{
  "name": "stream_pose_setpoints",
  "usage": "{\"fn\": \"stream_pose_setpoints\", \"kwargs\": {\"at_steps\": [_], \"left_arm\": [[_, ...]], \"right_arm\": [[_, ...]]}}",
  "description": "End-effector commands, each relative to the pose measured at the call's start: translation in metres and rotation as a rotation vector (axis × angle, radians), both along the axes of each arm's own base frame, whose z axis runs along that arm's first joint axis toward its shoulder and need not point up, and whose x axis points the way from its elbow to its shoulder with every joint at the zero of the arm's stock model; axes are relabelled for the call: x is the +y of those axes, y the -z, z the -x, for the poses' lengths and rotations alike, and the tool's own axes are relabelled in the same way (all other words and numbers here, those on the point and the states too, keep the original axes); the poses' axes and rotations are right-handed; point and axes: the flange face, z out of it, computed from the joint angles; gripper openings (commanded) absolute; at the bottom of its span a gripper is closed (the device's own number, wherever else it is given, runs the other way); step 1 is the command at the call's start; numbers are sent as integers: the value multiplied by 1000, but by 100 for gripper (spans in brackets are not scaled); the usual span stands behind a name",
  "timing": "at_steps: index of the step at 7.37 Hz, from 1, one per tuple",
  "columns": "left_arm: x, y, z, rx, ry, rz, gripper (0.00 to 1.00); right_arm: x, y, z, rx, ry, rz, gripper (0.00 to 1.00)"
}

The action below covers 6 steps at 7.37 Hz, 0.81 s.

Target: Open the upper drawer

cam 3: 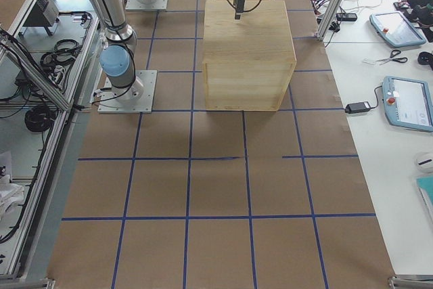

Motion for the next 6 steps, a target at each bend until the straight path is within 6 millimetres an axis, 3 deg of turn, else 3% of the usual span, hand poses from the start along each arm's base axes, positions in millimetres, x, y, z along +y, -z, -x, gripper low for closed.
{"fn": "stream_pose_setpoints", "kwargs": {"at_steps": [1,6], "left_arm": [[10,-1,-20,7,36,-12,100],[16,-2,-18,38,-5,-31,100]], "right_arm": [[0,0,1,0,2,0,100],[0,0,0,0,0,0,100]]}}
